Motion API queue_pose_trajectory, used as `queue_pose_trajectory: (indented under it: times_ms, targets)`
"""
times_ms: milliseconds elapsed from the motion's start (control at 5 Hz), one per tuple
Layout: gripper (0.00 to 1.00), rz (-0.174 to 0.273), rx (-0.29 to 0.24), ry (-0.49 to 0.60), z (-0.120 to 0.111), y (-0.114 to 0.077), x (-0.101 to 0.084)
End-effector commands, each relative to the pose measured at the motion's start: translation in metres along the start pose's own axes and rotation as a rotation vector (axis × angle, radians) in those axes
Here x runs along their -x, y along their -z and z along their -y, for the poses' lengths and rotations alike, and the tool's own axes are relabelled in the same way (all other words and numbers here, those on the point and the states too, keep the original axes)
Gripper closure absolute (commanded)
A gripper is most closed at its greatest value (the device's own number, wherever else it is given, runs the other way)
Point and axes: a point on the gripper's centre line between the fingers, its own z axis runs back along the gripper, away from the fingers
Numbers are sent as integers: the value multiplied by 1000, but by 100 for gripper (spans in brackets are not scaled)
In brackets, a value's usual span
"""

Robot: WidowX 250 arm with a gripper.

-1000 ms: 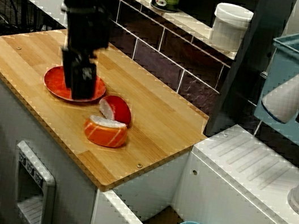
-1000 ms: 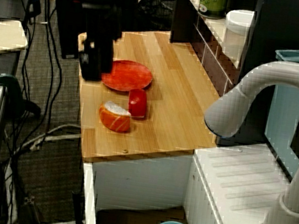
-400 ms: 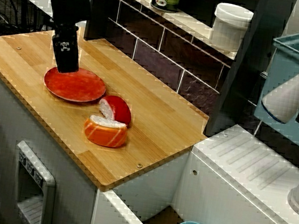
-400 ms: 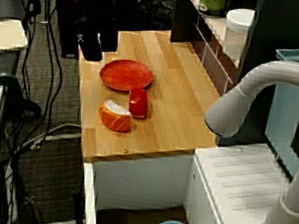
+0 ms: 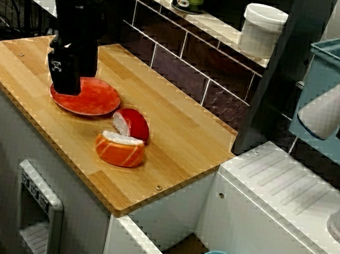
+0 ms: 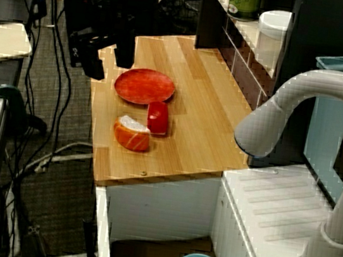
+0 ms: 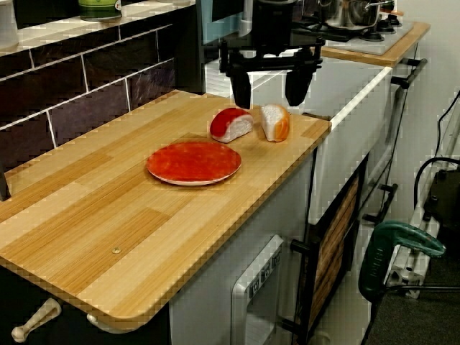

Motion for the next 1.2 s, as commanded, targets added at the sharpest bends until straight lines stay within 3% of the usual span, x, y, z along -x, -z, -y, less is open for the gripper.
queue_pose_trajectory:
  times_ms: [0,600,1000]
  targets:
    - [0,-32,34,251,20,-14,-13]
    - [0,16,-38,379,-3,5,-37]
    - [0,34,-26,403,-13,6,-38]
